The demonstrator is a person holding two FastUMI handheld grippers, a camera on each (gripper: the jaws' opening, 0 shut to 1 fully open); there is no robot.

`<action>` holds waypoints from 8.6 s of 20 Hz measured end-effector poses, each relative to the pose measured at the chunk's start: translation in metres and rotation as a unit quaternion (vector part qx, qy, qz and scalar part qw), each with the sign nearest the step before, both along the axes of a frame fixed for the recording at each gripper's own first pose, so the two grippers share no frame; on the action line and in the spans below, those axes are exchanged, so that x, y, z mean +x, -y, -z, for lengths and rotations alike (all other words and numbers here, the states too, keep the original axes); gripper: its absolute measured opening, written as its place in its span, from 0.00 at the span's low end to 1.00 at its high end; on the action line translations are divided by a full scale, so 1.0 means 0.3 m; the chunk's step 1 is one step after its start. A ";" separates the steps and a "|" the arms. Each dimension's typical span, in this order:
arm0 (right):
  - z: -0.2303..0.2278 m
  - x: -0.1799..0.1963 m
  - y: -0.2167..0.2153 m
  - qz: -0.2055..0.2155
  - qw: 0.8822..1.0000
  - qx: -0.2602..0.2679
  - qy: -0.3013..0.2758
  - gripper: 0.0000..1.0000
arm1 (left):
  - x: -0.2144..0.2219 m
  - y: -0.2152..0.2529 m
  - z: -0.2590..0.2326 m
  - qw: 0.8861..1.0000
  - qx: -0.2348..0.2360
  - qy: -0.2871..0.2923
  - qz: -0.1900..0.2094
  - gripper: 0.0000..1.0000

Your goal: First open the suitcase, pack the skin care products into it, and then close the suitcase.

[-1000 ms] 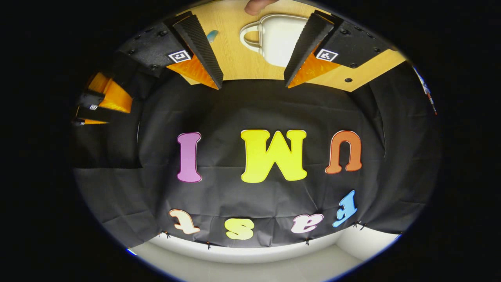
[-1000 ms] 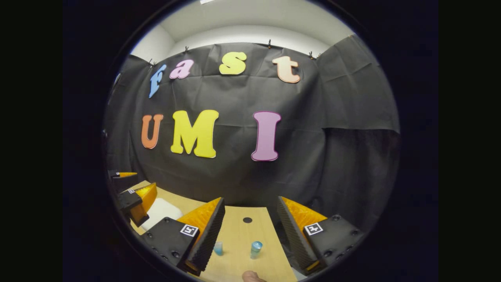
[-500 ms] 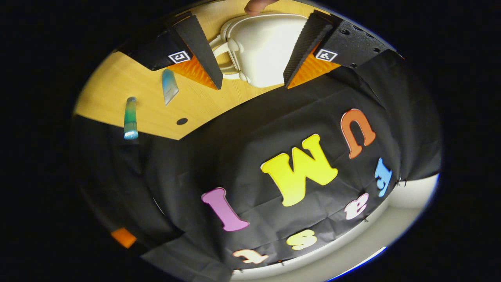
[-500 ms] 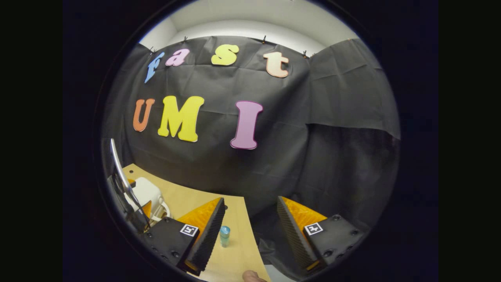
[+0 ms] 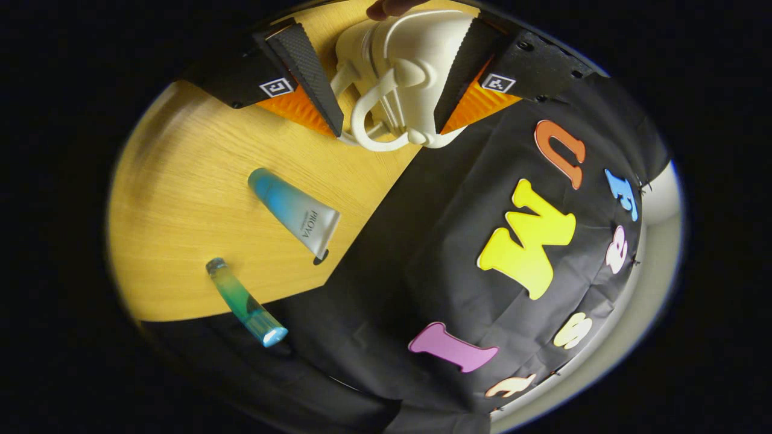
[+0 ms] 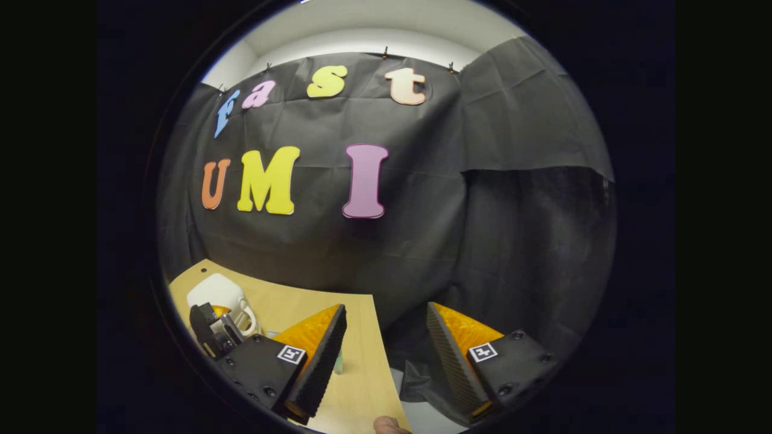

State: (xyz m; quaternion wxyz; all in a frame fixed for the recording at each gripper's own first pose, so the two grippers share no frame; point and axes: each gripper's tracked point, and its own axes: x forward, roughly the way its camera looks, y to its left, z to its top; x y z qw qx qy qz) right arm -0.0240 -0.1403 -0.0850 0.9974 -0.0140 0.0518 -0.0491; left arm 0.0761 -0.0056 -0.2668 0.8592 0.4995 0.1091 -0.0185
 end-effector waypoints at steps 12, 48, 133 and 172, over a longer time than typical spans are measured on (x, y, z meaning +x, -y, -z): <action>0.096 -0.001 0.118 -0.020 0.999 0.020 -0.021 0.79 | 0.039 -0.030 0.115 0.990 0.130 -0.044 -0.041 0.30; -0.124 -0.002 -0.822 0.040 0.999 -0.028 0.001 0.79 | 0.010 -1.147 -0.623 0.944 -0.316 -0.030 -0.087 0.03; 0.737 0.557 -0.397 -0.072 0.967 0.011 -0.245 0.70 | -0.072 0.437 -0.135 0.873 -0.434 -0.210 0.069 0.31; 0.450 0.126 -0.887 -0.068 0.969 0.023 -0.236 0.33 | -0.074 -0.496 0.260 0.816 -0.411 -0.326 -0.243 0.28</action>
